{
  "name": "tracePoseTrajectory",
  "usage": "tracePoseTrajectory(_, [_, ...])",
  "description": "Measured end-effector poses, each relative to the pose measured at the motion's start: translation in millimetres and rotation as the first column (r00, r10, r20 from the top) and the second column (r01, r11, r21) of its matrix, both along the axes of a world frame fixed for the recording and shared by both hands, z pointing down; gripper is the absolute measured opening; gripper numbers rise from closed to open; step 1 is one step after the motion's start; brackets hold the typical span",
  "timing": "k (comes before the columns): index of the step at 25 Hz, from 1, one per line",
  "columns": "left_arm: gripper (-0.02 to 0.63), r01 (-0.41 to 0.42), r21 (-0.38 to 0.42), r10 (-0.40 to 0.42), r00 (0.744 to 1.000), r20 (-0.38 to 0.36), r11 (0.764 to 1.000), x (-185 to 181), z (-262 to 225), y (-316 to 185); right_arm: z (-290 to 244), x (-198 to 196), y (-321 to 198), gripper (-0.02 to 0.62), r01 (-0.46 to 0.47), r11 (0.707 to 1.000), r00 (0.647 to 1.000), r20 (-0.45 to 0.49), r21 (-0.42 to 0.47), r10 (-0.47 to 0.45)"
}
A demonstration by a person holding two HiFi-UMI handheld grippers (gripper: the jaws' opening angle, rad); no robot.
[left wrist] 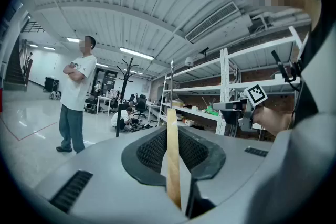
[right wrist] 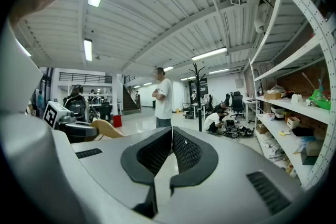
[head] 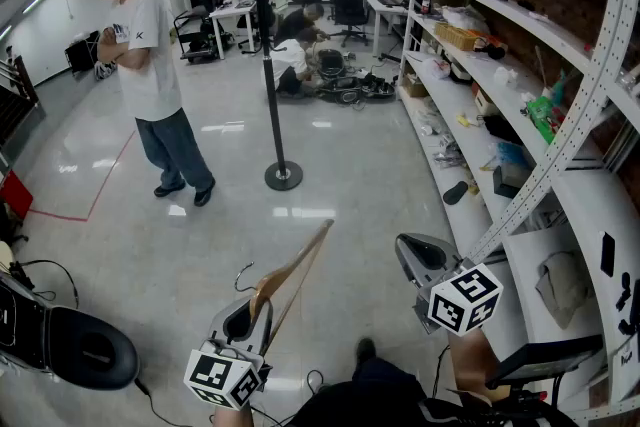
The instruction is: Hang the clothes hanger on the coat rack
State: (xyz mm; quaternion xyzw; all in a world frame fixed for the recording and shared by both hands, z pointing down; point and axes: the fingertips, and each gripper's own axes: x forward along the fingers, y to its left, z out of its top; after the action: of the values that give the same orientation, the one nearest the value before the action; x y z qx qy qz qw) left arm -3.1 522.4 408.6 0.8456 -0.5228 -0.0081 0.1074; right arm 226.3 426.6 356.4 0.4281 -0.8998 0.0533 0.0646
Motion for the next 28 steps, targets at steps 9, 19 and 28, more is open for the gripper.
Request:
tracePoseTrajectory(9, [0.052,0.012,-0.033,-0.011,0.999,0.035,0.999,0,6,-81,7,-9,-82,0.008,0.014,1.000,0.998,0.059,-0.008,-0.014])
tracePoseTrajectory(19, [0.052,0.040,-0.029,-0.038,0.995,0.090,0.999,27,-15,-220,3,5,-221,0.008,0.090,0.996,0.991,0.101,-0.008,-0.089])
tracePoseTrajectory(28, [0.052,0.035,-0.073,-0.027,0.993,0.116,0.997,18,-24,-286,8,-16,-294,0.008,0.114,0.993,0.988,0.113,-0.041,-0.109])
